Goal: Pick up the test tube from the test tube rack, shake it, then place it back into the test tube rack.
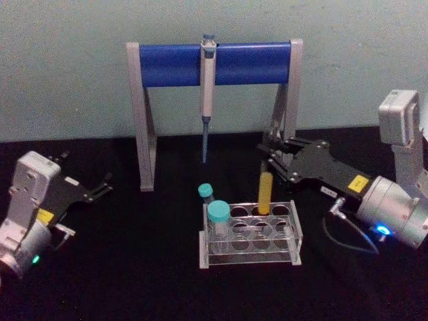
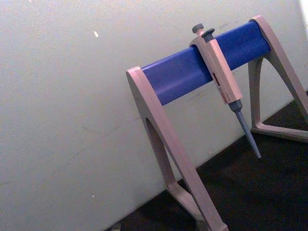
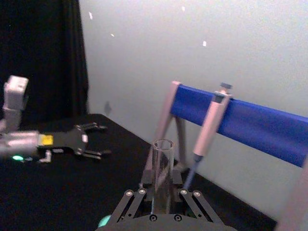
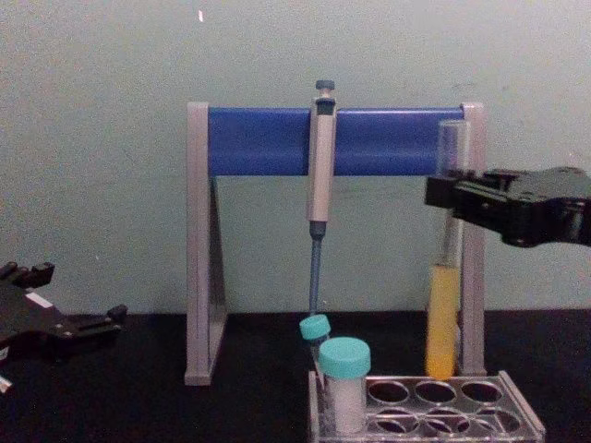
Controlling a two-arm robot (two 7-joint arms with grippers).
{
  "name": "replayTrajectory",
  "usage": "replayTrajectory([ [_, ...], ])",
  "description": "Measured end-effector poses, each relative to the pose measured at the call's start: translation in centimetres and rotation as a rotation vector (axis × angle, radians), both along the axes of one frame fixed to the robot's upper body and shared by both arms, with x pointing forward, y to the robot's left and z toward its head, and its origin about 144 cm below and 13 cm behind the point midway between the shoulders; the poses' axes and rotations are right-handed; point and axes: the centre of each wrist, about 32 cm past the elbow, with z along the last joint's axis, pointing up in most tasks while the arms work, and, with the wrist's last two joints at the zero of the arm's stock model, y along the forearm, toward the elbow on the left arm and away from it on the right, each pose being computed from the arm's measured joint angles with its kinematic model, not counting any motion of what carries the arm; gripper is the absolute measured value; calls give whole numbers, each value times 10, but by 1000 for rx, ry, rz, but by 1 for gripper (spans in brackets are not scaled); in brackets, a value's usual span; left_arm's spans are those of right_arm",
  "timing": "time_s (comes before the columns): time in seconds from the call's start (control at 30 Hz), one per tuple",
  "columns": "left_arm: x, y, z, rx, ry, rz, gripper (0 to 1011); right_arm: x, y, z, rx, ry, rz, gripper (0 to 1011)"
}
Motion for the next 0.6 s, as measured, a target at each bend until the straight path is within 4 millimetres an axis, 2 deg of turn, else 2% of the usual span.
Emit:
replayTrajectory([
  [0.3,0,0,0,0,0,0,1001,14,16,-4,63,-1,42,232],
  [0.6,0,0,0,0,0,0,1001,28,21,-4,81,-51,3,230],
])
